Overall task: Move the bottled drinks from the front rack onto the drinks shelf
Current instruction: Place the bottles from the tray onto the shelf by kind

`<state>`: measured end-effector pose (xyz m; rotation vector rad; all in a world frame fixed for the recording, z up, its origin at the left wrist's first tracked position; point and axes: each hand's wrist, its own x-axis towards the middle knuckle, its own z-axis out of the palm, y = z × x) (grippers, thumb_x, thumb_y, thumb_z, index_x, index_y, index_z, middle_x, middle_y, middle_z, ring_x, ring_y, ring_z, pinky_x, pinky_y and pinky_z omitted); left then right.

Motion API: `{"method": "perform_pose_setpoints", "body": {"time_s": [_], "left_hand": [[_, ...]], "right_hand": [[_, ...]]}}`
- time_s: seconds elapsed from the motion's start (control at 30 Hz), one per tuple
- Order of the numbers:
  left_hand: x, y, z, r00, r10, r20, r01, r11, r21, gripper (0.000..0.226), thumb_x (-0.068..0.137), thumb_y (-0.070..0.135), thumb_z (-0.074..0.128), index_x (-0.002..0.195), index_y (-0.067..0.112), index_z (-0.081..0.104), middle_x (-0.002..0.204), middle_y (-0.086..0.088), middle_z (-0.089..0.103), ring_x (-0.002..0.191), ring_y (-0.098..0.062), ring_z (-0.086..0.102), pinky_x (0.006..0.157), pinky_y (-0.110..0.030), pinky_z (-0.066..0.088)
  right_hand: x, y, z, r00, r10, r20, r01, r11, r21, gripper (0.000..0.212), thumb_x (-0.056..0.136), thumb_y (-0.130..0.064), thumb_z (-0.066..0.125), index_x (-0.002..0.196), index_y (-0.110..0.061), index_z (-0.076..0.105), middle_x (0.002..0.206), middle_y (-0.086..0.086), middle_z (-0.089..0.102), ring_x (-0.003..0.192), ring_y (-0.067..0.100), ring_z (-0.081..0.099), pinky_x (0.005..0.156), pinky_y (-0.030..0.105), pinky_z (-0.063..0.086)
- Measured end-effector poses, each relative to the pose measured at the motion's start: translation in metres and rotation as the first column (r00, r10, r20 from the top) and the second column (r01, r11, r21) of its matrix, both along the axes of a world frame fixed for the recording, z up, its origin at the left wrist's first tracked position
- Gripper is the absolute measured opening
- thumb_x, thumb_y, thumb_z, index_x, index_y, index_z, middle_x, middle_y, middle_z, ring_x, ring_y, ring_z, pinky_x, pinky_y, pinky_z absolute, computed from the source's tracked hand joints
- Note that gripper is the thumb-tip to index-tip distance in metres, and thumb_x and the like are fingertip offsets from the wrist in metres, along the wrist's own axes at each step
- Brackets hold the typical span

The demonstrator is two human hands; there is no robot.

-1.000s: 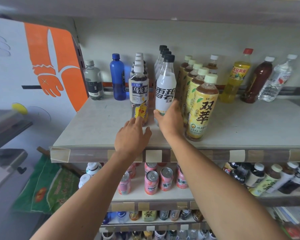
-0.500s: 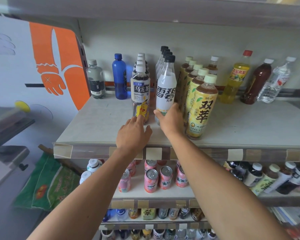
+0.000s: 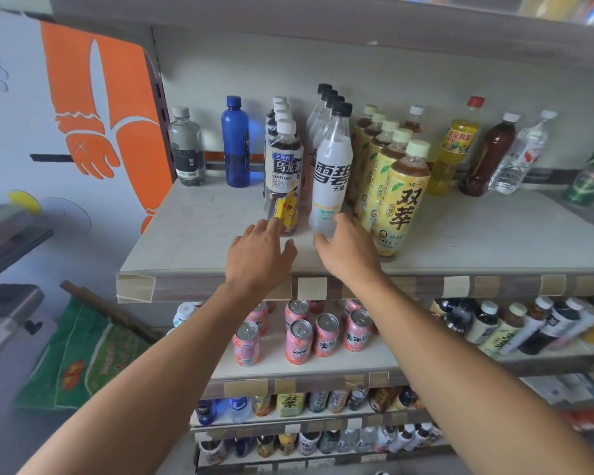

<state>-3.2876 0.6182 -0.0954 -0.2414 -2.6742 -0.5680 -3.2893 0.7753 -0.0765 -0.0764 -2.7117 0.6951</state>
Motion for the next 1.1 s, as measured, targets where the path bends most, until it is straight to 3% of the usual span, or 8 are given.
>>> {"method": "perform_pose_setpoints", "body": {"time_s": [0.17, 0.3, 0.43, 0.53, 0.7, 0.8, 0.9, 1.1], "left_hand": [[0.023, -0.004, 0.007, 0.989, -0.126, -0.071, 0.128, 0.991, 0.024, 0.033, 0.093, 0.036, 0.053, 0.12, 0.017, 0.056, 0.115, -0.003, 0.064, 0.107, -0.027, 0.057, 0.085, -0.04, 0.047], [0.039, 0.008, 0.003, 0.956, -0.268, -0.121, 0.262, 0.963, -0.06, 0.032, 0.091, 0.036, 0.053, 0.114, 0.015, 0.06, 0.109, -0.005, 0.067, 0.1, -0.03, 0.061, 0.08, -0.041, 0.047], [0.062, 0.031, -0.004, 0.928, -0.362, -0.089, 0.346, 0.925, -0.159, 0.025, 0.089, 0.033, 0.053, 0.103, 0.014, 0.062, 0.093, -0.004, 0.066, 0.085, -0.031, 0.063, 0.071, -0.04, 0.05], [0.085, 0.057, -0.003, 0.893, -0.449, -0.02, 0.431, 0.869, -0.245, 0.038, 0.082, 0.035, 0.04, 0.102, 0.013, 0.063, 0.091, -0.006, 0.067, 0.084, -0.032, 0.065, 0.069, -0.039, 0.051], [0.136, 0.12, -0.003, 0.832, -0.554, 0.036, 0.536, 0.785, -0.31, 0.033, 0.09, 0.033, 0.051, 0.115, 0.012, 0.058, 0.109, -0.009, 0.064, 0.104, -0.034, 0.061, 0.084, -0.044, 0.048], [0.181, 0.166, -0.004, 0.77, -0.63, 0.101, 0.624, 0.71, -0.326, 0.037, 0.095, 0.038, 0.045, 0.123, 0.015, 0.051, 0.123, -0.006, 0.059, 0.118, -0.031, 0.053, 0.091, -0.044, 0.045], [0.226, 0.215, -0.007, 0.698, -0.701, 0.149, 0.703, 0.629, -0.333, 0.036, 0.097, 0.037, 0.042, 0.126, 0.016, 0.047, 0.127, -0.005, 0.055, 0.122, -0.029, 0.05, 0.093, -0.044, 0.044], [0.307, 0.301, -0.02, 0.564, -0.81, 0.161, 0.805, 0.496, -0.327, 0.038, 0.098, 0.041, 0.043, 0.129, 0.019, 0.047, 0.13, -0.005, 0.056, 0.123, -0.029, 0.05, 0.095, -0.043, 0.043]], "right_hand": [[0.042, -0.005, -0.003, 0.998, -0.002, -0.064, 0.012, 0.986, 0.165, 0.042, 0.093, -0.037, 0.054, 0.127, -0.011, 0.053, 0.125, 0.009, 0.058, 0.114, 0.03, 0.055, 0.084, 0.04, 0.05], [0.081, 0.003, -0.008, 0.994, -0.082, -0.074, 0.099, 0.96, 0.261, 0.041, 0.094, -0.038, 0.054, 0.126, -0.012, 0.054, 0.122, 0.008, 0.059, 0.111, 0.029, 0.055, 0.076, 0.039, 0.048], [0.121, 0.026, -0.014, 0.985, -0.161, -0.058, 0.171, 0.931, 0.323, 0.042, 0.095, -0.042, 0.051, 0.126, -0.014, 0.053, 0.121, 0.006, 0.06, 0.11, 0.027, 0.057, 0.077, 0.037, 0.049], [0.156, 0.054, -0.016, 0.975, -0.219, -0.045, 0.22, 0.911, 0.347, 0.042, 0.096, -0.042, 0.05, 0.127, -0.014, 0.054, 0.119, 0.005, 0.061, 0.108, 0.024, 0.059, 0.077, 0.035, 0.05], [0.239, 0.116, -0.024, 0.948, -0.318, 0.006, 0.29, 0.872, 0.394, 0.039, 0.096, -0.041, 0.048, 0.122, -0.013, 0.056, 0.11, 0.005, 0.062, 0.097, 0.023, 0.061, 0.068, 0.032, 0.05], [0.298, 0.158, -0.029, 0.907, -0.417, 0.059, 0.365, 0.848, 0.384, 0.039, 0.097, -0.041, 0.048, 0.123, -0.014, 0.055, 0.115, 0.005, 0.061, 0.106, 0.025, 0.058, 0.072, 0.034, 0.049], [0.356, 0.196, -0.034, 0.854, -0.512, 0.095, 0.447, 0.814, 0.372, 0.042, 0.097, -0.042, 0.047, 0.129, -0.015, 0.053, 0.12, 0.005, 0.059, 0.113, 0.027, 0.054, 0.081, 0.038, 0.051], [0.455, 0.251, -0.042, 0.743, -0.654, 0.14, 0.571, 0.73, 0.376, 0.043, 0.097, -0.042, 0.046, 0.129, -0.012, 0.052, 0.119, 0.008, 0.058, 0.112, 0.029, 0.053, 0.081, 0.039, 0.049]]}}
